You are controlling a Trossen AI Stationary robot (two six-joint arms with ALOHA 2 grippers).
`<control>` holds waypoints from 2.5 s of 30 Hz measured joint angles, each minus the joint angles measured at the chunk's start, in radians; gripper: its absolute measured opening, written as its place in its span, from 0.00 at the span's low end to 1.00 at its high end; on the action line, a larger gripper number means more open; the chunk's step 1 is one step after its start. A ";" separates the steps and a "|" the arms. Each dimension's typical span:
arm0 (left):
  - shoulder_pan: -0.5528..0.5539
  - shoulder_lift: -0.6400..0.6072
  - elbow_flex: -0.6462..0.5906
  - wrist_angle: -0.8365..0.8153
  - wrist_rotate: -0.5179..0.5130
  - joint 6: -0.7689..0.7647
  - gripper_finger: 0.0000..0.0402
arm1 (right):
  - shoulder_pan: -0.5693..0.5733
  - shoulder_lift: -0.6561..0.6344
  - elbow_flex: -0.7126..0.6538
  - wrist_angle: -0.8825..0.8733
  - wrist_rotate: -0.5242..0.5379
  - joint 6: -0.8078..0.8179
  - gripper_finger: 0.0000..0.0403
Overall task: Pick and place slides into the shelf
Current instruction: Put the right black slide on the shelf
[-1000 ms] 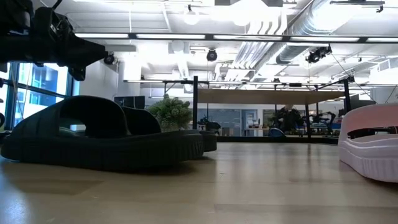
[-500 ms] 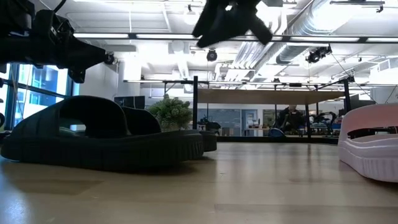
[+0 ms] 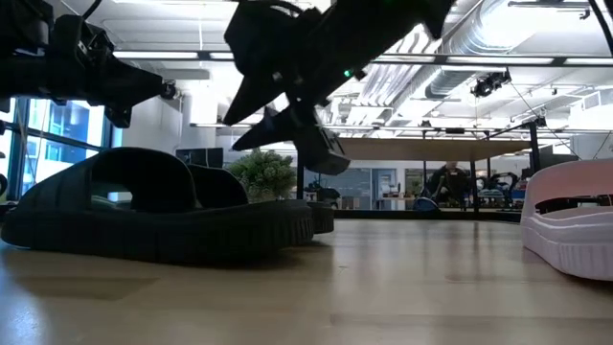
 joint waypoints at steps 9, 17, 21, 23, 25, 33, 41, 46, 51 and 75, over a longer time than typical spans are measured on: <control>0.000 0.000 0.000 0.000 -0.001 0.002 0.18 | -0.063 0.000 0.000 -0.002 -0.154 0.010 0.34; 0.000 0.000 0.000 0.000 -0.010 0.003 0.18 | -0.088 0.000 0.000 -0.040 -0.215 0.058 0.34; 0.000 0.000 0.000 0.000 -0.011 0.003 0.18 | -0.097 0.000 0.000 -0.035 -0.222 0.055 0.34; 0.000 0.000 0.000 0.000 -0.011 0.003 0.18 | -0.105 0.000 0.000 -0.028 -0.228 0.058 0.34; 0.000 0.000 0.000 0.000 -0.011 0.003 0.18 | -0.115 0.000 0.000 -0.032 -0.273 0.070 0.34; 0.000 0.000 0.000 0.000 -0.027 0.003 0.18 | -0.135 0.052 0.025 -0.033 -0.318 0.088 0.34; 0.000 0.000 0.000 0.001 -0.028 0.003 0.18 | -0.135 0.201 0.224 -0.064 -0.155 0.061 0.34; 0.000 0.000 0.000 -0.001 -0.025 0.003 0.18 | -0.131 0.231 0.322 -0.164 -0.151 0.081 0.34; 0.000 0.000 0.000 -0.003 -0.020 0.002 0.18 | -0.134 0.231 0.332 -0.206 -0.172 0.098 0.28; 0.000 0.000 0.000 -0.004 -0.014 -0.001 0.18 | -0.029 0.031 0.332 -0.475 0.037 0.327 0.00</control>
